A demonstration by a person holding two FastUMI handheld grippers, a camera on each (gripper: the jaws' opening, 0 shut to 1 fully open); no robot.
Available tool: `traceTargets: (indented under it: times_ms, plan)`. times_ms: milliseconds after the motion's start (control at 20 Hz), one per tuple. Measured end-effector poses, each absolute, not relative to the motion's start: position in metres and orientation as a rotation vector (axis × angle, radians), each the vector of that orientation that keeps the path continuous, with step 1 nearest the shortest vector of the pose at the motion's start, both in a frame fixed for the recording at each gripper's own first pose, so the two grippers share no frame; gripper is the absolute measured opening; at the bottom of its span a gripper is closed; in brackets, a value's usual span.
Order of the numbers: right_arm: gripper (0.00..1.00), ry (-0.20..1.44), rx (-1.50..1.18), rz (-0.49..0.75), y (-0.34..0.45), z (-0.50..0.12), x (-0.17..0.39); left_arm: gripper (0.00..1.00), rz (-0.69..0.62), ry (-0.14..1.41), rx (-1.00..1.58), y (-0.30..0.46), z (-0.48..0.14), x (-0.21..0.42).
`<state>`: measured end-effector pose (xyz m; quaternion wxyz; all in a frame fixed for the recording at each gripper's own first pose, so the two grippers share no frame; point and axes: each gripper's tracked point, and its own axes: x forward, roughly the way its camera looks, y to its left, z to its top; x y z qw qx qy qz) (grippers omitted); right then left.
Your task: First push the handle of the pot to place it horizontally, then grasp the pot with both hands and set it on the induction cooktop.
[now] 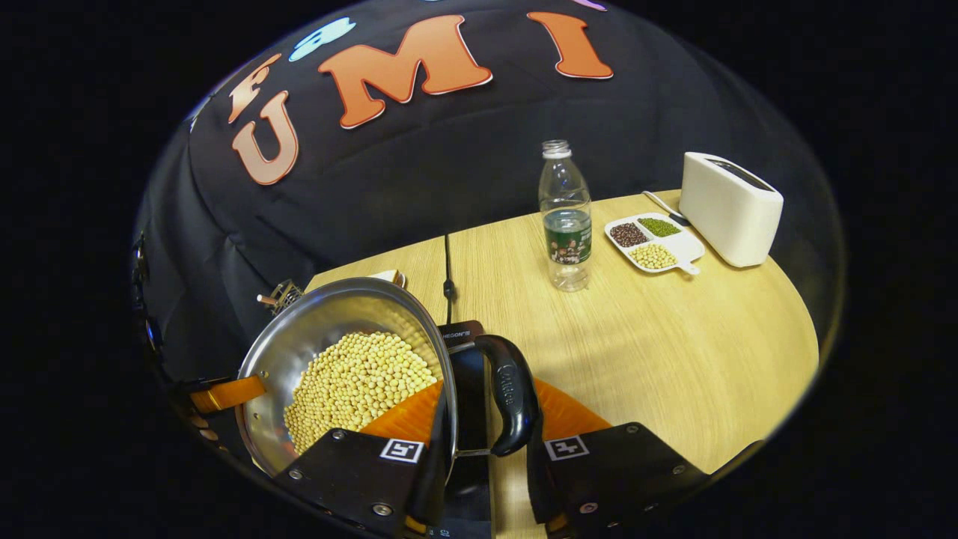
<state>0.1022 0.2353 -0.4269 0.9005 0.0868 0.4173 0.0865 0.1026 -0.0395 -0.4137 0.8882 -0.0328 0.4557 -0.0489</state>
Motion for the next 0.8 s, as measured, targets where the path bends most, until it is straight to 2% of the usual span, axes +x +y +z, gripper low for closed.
traceTargets:
  times_ms: [100,200,300,450,500,550,600,700,750,800]
  plan:
    - [0.45,0.878,0.180,0.170,0.240,-0.435,0.100,0.53,-0.108,0.963,-0.068,-0.035,-0.423,0.102]
    - [0.45,0.887,0.182,0.156,0.243,-0.442,0.099,0.56,-0.117,0.975,-0.065,-0.036,-0.426,0.105]
    - [0.45,0.894,0.187,0.142,0.244,-0.447,0.096,0.51,-0.126,0.988,-0.073,-0.037,-0.424,0.104]
    - [0.45,0.900,0.181,0.131,0.243,-0.452,0.094,0.53,-0.142,1.005,-0.073,-0.034,-0.424,0.105]
    - [0.46,0.904,0.191,0.129,0.243,-0.453,0.093,0.56,-0.144,1.014,-0.076,-0.036,-0.427,0.105]
    - [0.41,0.901,0.202,0.130,0.244,-0.450,0.092,0.59,-0.147,1.009,-0.071,-0.035,-0.427,0.107]
    - [0.46,0.901,0.202,0.131,0.243,-0.452,0.091,0.62,-0.148,1.008,-0.069,-0.035,-0.429,0.106]
    - [0.50,0.903,0.193,0.133,0.243,-0.452,0.087,0.67,-0.138,0.970,-0.076,-0.036,-0.422,0.112]
    - [0.48,0.904,0.194,0.136,0.244,-0.450,0.086,0.68,-0.120,0.924,-0.068,-0.031,-0.411,0.118]
    - [0.55,0.894,0.200,0.141,0.243,-0.444,0.087,0.73,-0.112,0.872,-0.062,-0.028,-0.399,0.128]
